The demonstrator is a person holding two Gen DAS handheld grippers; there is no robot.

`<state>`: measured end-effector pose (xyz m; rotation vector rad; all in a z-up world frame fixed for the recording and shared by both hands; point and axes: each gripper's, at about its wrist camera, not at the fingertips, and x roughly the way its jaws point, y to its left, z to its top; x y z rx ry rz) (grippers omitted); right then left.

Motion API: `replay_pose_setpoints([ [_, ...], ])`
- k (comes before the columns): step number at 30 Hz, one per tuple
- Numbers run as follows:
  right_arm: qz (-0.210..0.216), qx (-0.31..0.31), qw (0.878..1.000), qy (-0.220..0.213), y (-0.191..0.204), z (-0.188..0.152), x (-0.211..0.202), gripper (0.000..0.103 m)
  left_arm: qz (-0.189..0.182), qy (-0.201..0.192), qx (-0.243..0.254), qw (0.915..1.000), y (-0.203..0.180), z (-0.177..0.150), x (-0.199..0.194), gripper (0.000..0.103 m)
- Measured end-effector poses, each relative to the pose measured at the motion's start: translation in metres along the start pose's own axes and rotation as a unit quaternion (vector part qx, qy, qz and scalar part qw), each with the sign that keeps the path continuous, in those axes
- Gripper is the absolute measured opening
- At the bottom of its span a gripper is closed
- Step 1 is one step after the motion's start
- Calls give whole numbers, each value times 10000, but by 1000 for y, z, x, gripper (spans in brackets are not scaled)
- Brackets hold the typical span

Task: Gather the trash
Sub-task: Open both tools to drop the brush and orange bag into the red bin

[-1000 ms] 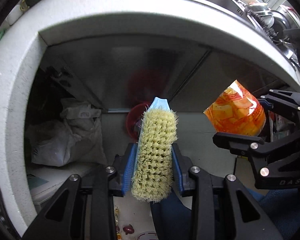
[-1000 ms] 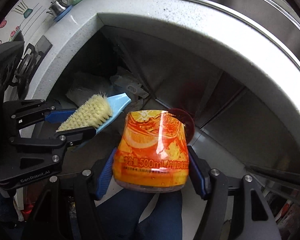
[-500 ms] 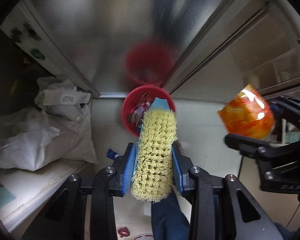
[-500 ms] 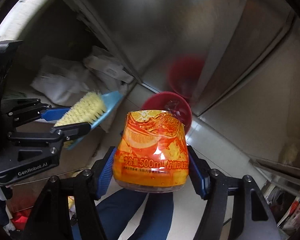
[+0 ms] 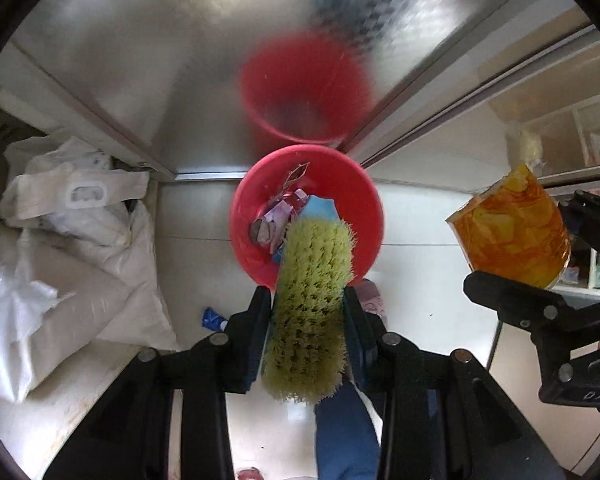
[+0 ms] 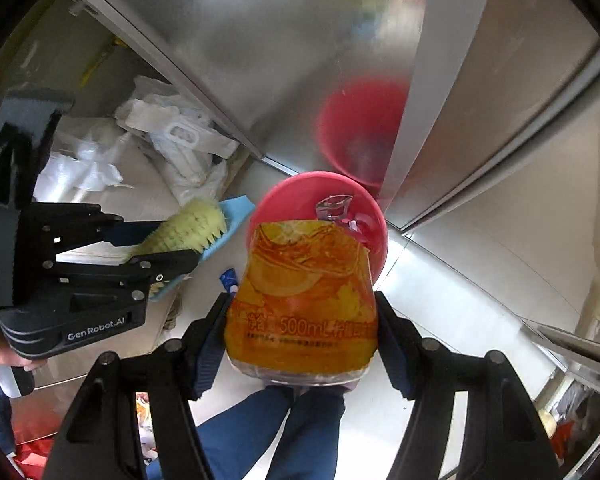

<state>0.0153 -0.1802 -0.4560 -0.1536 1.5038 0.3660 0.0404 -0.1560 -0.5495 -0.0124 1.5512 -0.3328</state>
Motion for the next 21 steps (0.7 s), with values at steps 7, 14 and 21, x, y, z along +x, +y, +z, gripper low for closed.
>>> replay_pose_setpoints([
  [7, 18, 138, 9998, 168, -18, -1, 29, 65, 28, 130, 107, 9999, 4, 10, 36, 33],
  [14, 84, 131, 9997, 180, -30, -1, 37, 65, -70, 288, -27, 9996, 12, 12, 44, 35],
  [21, 101, 89, 9998, 132, -32, 1, 38, 65, -12, 111, -38, 9999, 12, 12, 34, 60],
])
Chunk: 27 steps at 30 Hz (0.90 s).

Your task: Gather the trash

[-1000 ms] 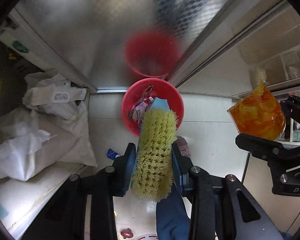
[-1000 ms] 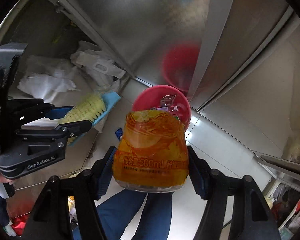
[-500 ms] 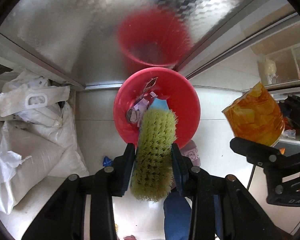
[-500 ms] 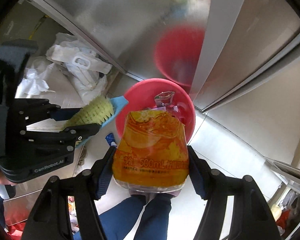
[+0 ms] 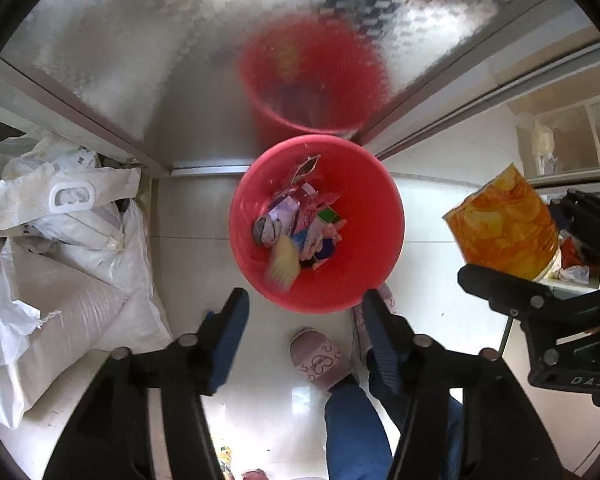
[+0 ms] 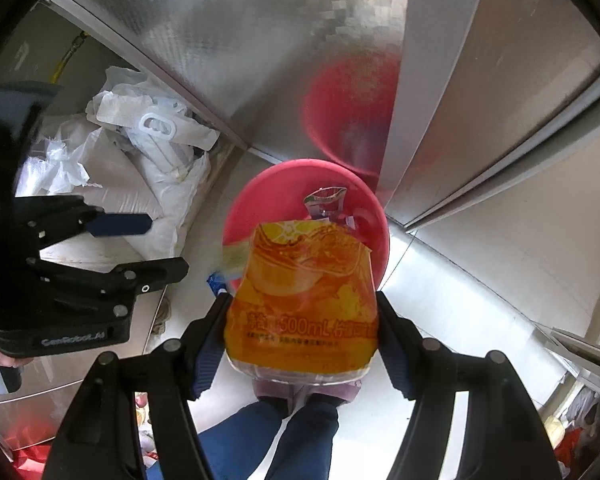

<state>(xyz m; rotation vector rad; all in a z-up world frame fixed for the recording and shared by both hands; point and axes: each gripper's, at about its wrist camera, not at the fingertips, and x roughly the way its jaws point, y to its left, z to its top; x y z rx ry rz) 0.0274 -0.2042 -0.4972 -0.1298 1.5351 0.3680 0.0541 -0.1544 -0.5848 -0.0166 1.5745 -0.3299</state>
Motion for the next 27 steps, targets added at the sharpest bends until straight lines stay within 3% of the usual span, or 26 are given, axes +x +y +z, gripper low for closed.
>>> replay_pose_setpoints([
  [3, 15, -31, 10000, 15, 1, -1, -3, 67, 21, -61, -82, 9999, 0, -2, -7, 68],
  [6, 112, -64, 9999, 3, 0, -3, -10, 83, 108, -100, -142, 9998, -3, -7, -18, 69],
  [8, 172, -188, 9997, -36, 2, -5, -17, 84, 218, -112, -211, 9995, -4, -12, -27, 80],
  [15, 28, -608, 9981, -84, 8, -11, -52, 86, 377, -353, -519, 9973, -13, -33, -81, 81],
  [17, 63, -663, 9977, -147, 10, -15, -70, 86, 352, -532, -559, 9964, -18, -41, -101, 88],
  [22, 29, -802, 9957, -465, 28, -25, -123, 89, 774, -823, -545, 9921, -35, -60, -153, 89],
  [27, -286, -900, 9894, -1104, 50, -34, -197, 89, 757, -1453, -720, 9839, -42, -83, -230, 89],
])
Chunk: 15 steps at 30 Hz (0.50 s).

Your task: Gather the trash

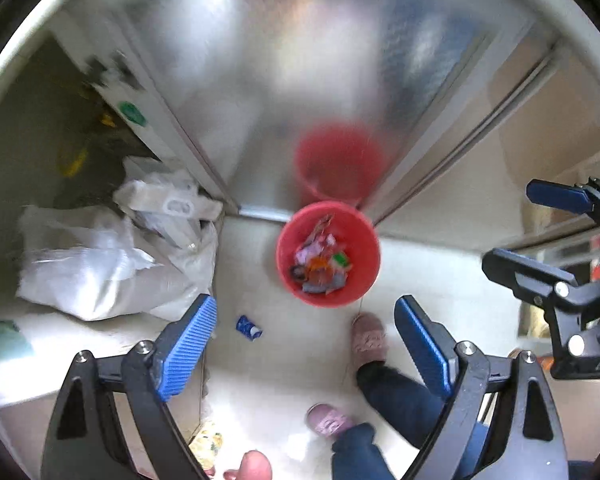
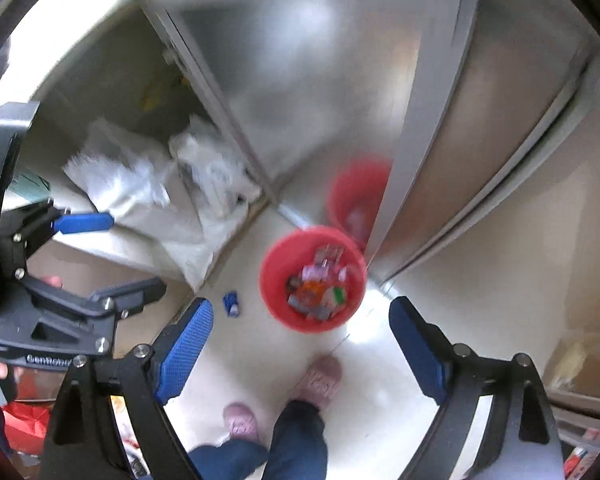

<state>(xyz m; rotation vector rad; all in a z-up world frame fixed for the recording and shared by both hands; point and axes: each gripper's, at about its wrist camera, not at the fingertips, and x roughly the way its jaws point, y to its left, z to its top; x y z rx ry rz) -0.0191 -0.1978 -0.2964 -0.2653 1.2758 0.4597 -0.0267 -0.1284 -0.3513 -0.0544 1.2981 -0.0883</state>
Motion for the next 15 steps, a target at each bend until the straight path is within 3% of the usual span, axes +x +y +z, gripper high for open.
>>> replay_pose_setpoints([
  [3, -139, 66, 9994, -297, 12, 9, -50, 89, 254, -453, 79, 9986, 1, 0, -58, 89],
  [6, -386, 80, 9966, -727, 27, 17, -106, 89, 200, -864, -28, 9961, 6, -3, -121, 91],
  [7, -430, 75, 9951, -886, 32, 19, -125, 89, 257, -1003, -40, 9946, 7, -3, -141, 100],
  [8, -508, 62, 9932, -1041, 37, 20, -144, 90, 332, -1127, -56, 9931, 7, -3, -160, 103],
  [15, -876, -99, 9762, -1982, 79, 22, -269, 99, 474, -2094, -164, 9765, 16, -15, -293, 103],
])
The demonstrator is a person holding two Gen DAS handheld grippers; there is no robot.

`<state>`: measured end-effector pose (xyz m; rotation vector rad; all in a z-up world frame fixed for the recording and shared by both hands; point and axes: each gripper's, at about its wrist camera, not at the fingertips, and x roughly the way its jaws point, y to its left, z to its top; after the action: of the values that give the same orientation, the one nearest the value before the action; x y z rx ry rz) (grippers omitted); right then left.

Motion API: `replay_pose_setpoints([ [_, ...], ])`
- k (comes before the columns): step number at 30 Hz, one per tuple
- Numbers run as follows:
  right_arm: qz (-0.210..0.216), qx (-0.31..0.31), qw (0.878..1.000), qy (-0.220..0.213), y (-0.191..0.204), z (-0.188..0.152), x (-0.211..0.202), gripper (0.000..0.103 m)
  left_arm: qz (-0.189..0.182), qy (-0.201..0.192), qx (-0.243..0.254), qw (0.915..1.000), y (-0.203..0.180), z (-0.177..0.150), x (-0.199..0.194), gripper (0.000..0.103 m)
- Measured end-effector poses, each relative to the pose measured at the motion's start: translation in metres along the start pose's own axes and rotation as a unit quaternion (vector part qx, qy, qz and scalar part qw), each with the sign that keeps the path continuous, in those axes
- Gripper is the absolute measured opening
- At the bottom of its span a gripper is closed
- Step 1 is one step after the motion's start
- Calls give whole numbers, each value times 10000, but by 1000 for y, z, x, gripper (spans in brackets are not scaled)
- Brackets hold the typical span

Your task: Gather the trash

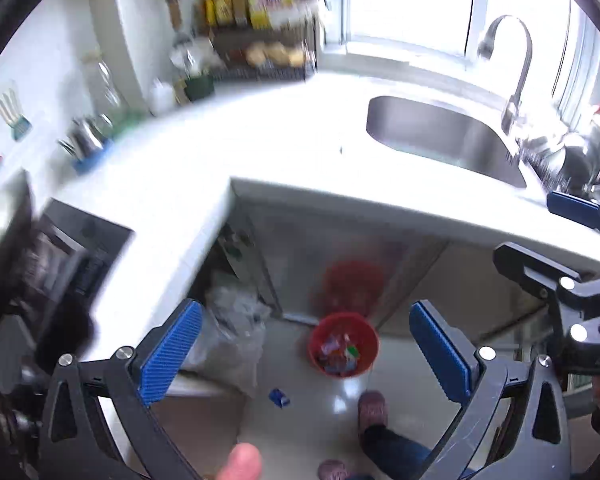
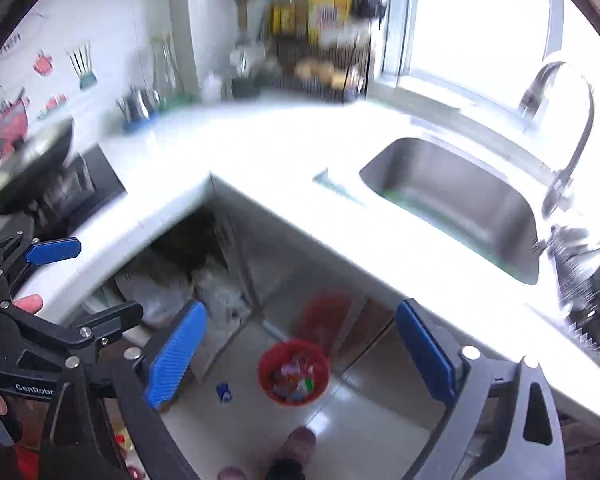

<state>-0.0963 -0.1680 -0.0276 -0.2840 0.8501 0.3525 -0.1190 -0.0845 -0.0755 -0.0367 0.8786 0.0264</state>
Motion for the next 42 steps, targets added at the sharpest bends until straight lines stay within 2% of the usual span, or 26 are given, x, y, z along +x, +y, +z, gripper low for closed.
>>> replay_pose_setpoints([
  [6, -127, -159, 9974, -691, 16, 19, -77, 102, 270, -523, -27, 9983, 11, 11, -82, 103],
  [9, -265, -272, 9949, -939, 28, 20, -108, 102, 149, -767, -100, 9969, 15, 13, -118, 103],
  [14, -343, -118, 9937, -1059, 35, 26, -132, 102, 29, -1020, -233, 9945, 24, 7, -157, 103],
  [19, -392, 141, 9944, -969, 38, 26, -143, 102, -244, -1101, -407, 9928, 36, 2, -175, 103],
  [24, -420, 157, 9936, -1037, 43, 22, -155, 102, -60, -1182, -343, 9924, 38, -1, -188, 103],
  [28, -400, 125, 9940, -1006, 45, 25, -157, 102, -195, -1216, -410, 9915, 39, -1, -196, 103],
  [42, -327, 164, 9918, -1222, 46, 20, -170, 102, -178, -1284, -386, 9908, 32, -7, -202, 103],
])
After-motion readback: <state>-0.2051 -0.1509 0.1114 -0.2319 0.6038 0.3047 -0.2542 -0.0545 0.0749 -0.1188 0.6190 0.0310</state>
